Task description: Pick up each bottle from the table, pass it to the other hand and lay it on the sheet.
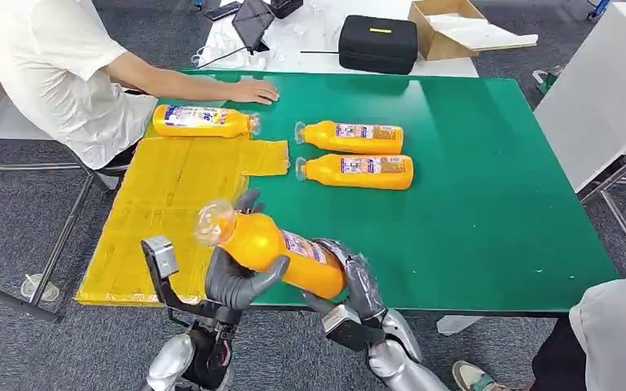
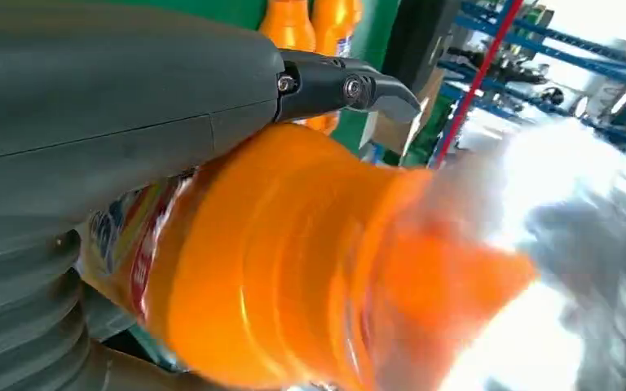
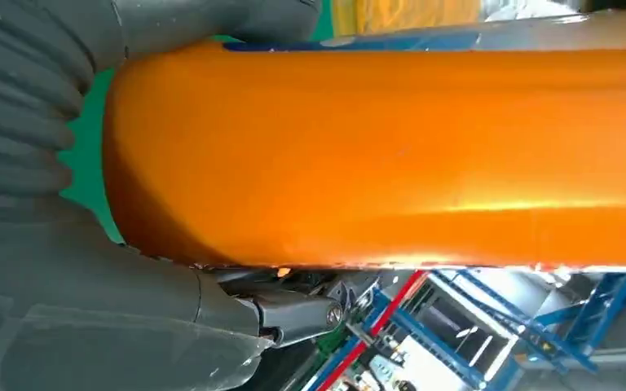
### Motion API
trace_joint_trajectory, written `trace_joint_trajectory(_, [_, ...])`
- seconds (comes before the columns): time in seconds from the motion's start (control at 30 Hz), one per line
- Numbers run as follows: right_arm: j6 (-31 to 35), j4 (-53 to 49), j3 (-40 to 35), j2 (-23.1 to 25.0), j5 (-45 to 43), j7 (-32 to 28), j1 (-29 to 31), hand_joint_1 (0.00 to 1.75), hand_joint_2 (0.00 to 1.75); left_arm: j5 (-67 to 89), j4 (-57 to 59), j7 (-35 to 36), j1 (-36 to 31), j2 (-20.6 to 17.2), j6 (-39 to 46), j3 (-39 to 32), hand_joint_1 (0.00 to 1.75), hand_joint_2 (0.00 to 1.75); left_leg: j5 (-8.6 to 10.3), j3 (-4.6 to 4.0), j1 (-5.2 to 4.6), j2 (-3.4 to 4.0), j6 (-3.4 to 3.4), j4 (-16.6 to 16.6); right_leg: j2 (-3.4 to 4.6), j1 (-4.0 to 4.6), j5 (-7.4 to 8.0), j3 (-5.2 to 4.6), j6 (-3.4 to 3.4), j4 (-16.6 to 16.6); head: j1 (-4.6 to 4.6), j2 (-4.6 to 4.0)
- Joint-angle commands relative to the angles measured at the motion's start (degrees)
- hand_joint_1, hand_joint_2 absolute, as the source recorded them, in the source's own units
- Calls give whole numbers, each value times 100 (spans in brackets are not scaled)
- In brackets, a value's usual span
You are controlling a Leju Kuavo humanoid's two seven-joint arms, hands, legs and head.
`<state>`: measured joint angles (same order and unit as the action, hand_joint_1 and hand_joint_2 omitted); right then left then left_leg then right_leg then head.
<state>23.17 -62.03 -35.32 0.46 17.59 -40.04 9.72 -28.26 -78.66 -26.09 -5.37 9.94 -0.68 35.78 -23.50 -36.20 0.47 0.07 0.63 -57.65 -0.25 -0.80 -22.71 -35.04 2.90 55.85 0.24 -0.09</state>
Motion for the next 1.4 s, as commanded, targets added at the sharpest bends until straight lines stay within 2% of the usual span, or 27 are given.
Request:
trace_joint_trajectory(0.03, [-101,202,-564,123,-177,4,291,138,175,-276,688,109,-222,-51,-244,188,0,175,-5,19,1,6,-1,2,7,2,-3,16,-8,-3,-2,0])
trace_joint_trajectory(0.07, [-111,187,-604,117,-172,4,283,140,175,-264,663,62,-218,-67,-269,200,0,175,-9,27,3,9,-2,1,11,4,-6,23,-11,-1,0,0])
trace_joint_trajectory(0.1, [-117,166,-632,118,-181,4,270,140,175,-253,650,47,-214,-80,-278,209,51,175,-6,20,1,5,-2,2,7,2,-4,17,-9,-1,-2,0])
trace_joint_trajectory(0.13, [-98,90,-677,108,-230,4,243,141,175,-220,646,29,-213,-90,-262,221,138,175,-5,17,2,4,-2,2,5,3,-3,14,-8,-2,-2,0])
trace_joint_trajectory(0.17, [-93,68,-691,121,-265,4,235,140,175,-200,669,24,-219,-87,-242,227,164,175,-8,24,4,4,-2,1,5,5,-6,22,-12,-2,-2,0])
trace_joint_trajectory(0.2, [-93,68,-691,121,-265,4,235,140,175,-200,669,24,-219,-87,-242,227,164,175,-7,22,2,5,-1,1,7,3,-5,18,-10,-2,-2,0])
trace_joint_trajectory(0.23, [-91,52,-713,126,-299,4,237,140,175,-199,734,23,-237,-70,-237,237,175,175,-6,16,1,6,-1,1,7,2,-3,13,-8,-1,-2,0])
trace_joint_trajectory(0.3, [-106,75,-734,129,-308,4,253,138,175,-200,781,23,-248,-63,-234,244,175,175,-17,38,4,8,-2,-3,11,6,-13,34,-16,2,-2,0])
trace_joint_trajectory(0.33, [-125,119,-746,135,-312,4,259,140,175,-197,812,20,-248,-62,-227,246,175,175,-5,16,1,3,-1,2,4,2,-4,14,-8,-2,0,0])
trace_joint_trajectory(0.5, [-181,184,-759,138,-353,4,208,138,175,-118,696,-129,-206,-73,-111,187,175,175,-9,24,2,7,-2,2,8,3,-7,21,-11,-2,-2,0])
trace_joint_trajectory(0.6, [-223,215,-783,159,-405,4,137,127,175,-75,537,-225,-143,-77,26,91,175,175,-8,22,3,6,-2,2,7,4,-6,19,-10,-2,-2,0])
trace_joint_trajectory(0.63, [-221,222,-793,168,-408,4,116,93,175,-75,515,-225,-138,-74,52,73,175,175,-8,20,4,6,-2,1,7,5,-5,18,-10,-3,-2,0])
trace_joint_trajectory(0.67, [-248,226,-807,171,-427,4,100,80,175,-70,472,-228,-122,-71,98,47,175,175,-4,13,2,3,-1,2,4,3,-3,11,-7,-3,-2,0])
trace_joint_trajectory(0.7, [-248,226,-807,171,-427,4,100,80,175,-70,472,-228,-122,-71,98,47,175,175,-10,25,5,3,-2,0,5,6,-8,24,-12,-2,-2,0])
trace_joint_trajectory(0.73, [-246,234,-813,177,-424,4,91,16,175,-75,461,-231,-120,-68,121,25,175,175,-6,16,3,3,-2,2,5,4,-3,15,-8,-4,0,0])
trace_joint_trajectory(0.77, [-253,272,-807,195,-444,4,91,0,175,-80,431,-248,-100,-52,188,-23,175,175,-3,10,1,3,-1,2,4,2,-2,8,-6,-3,-2,0])
trace_joint_trajectory(0.8, [-256,294,-790,217,-466,4,90,0,175,-71,415,-271,-90,-43,237,-50,175,175,-20,42,6,8,-3,-4,10,8,-16,39,-17,2,-2,0])
trace_joint_trajectory(0.83, [-274,329,-776,239,-483,4,88,0,175,-67,382,-298,-79,-33,311,-98,175,175,-7,17,3,5,-2,1,6,4,-4,15,-8,-3,0,0])
trace_joint_trajectory(1.03, [-292,462,-686,286,-527,4,149,0,175,47,358,-366,-212,11,692,-304,175,175,-4,12,2,2,-1,2,4,3,-3,9,-7,-2,-2,0])
trace_joint_trajectory(1.07, [-25,404,-807,205,-335,4,167,0,175,274,402,-454,-253,23,997,-313,175,175,-2,7,2,1,-1,2,2,2,-1,4,-6,-2,-2,0])
trace_joint_trajectory(1.1, [188,403,-882,149,-217,4,188,0,0,401,415,-520,-272,29,1172,-329,175,175,-8,18,6,5,-2,-1,7,7,-5,15,-10,-2,-2,0])
trace_joint_trajectory(1.17, [1134,462,-977,-51,315,4,237,0,0,751,413,-707,-276,34,1710,-472,175,175,-2,7,4,-5,0,0,-4,5,-2,7,-6,-3,0,0])
trace_joint_trajectory(1.2, [1329,460,-934,-96,403,4,233,0,0,766,377,-719,-255,23,1756,-535,175,175,-7,19,4,-2,0,-1,-1,5,-6,19,-10,-3,0,0])
trace_joint_trajectory(1.23, [1292,411,-917,-154,375,4,242,0,0,764,361,-719,-256,-18,1745,-564,175,175,-3,15,1,0,1,2,1,2,-2,13,-6,-4,-2,0])
trace_joint_trajectory(1.3, [1633,181,-591,-237,568,4,105,0,0,848,225,-710,-137,-21,1866,-778,175,175,-15,37,5,4,0,-3,7,7,-11,36,-13,-2,-2,0])
trace_joint_trajectory(1.33, [1606,146,-569,-273,556,4,107,0,0,837,202,-708,-122,-54,1859,-811,175,175,-2,13,1,-3,0,2,-2,1,-3,12,-7,-3,-2,0])
trace_joint_trajectory(1.4, [1683,-200,-12,-189,1066,4,-95,0,0,1688,222,-739,-165,-69,2470,-838,175,175,-9,21,4,-5,0,-3,-3,5,-9,22,-10,-1,0,0])
